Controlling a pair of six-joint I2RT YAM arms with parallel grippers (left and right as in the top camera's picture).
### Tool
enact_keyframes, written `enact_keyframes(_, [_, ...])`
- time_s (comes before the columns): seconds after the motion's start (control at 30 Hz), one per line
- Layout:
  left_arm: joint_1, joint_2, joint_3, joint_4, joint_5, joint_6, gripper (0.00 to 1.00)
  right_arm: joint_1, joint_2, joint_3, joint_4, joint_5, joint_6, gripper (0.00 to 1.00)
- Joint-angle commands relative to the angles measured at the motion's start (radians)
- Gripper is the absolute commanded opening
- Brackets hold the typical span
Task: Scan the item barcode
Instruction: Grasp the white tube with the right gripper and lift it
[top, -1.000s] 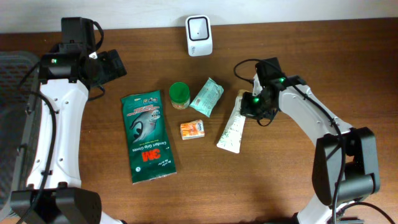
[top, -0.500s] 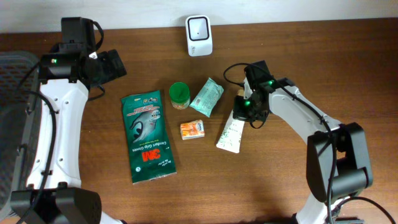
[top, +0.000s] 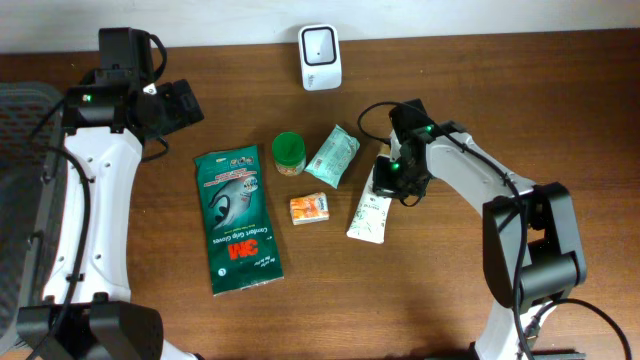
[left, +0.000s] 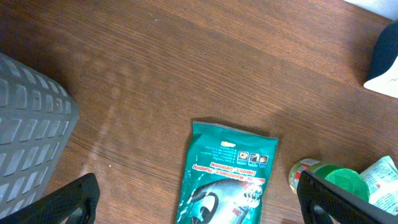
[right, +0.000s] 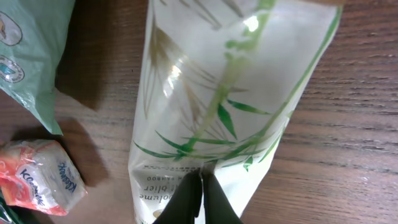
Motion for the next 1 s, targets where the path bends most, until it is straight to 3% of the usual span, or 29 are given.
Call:
enact_keyframes(0.0, [0.003,-0.002,0.010,0.002,0.003,0.015,0.99,0.008,0.008,0.042,-0.046,-0.003,-0.034,0.09])
enact_keyframes(0.07, [0.003,-0.002,0.010,0.002,0.003,0.015,0.99,0.008,-0.056,0.071,-0.081,-0.003,-0.037,0.18])
enact_keyframes(0.17, [0.003,-0.002,0.010,0.002,0.003,0.015,0.99,0.007,-0.139,0.072,-0.099,-0.003,-0.036,0.56])
enact_keyframes(0.23, [0.003,-0.002,0.010,0.002,0.003,0.015,0.99,0.003,-0.162,0.072,-0.113,-0.003,-0.036,0.66])
enact_keyframes(0.47, [0.003,-0.002,0.010,0.002,0.003,0.015,0.99,-0.019,-0.108,0.043,-0.105,-0.009,-0.032,0.72])
enact_keyframes(0.7, [0.003,-0.002,0.010,0.002,0.003,0.015,0.99,-0.019,-0.028,0.001,0.005,-0.006,-0.032,0.72])
enact_keyframes(0.97, [0.003,-0.002,0.010,0.002,0.003,0.015,0.99,-0.019,0.024,0.001,0.018,0.056,-0.024,0.70])
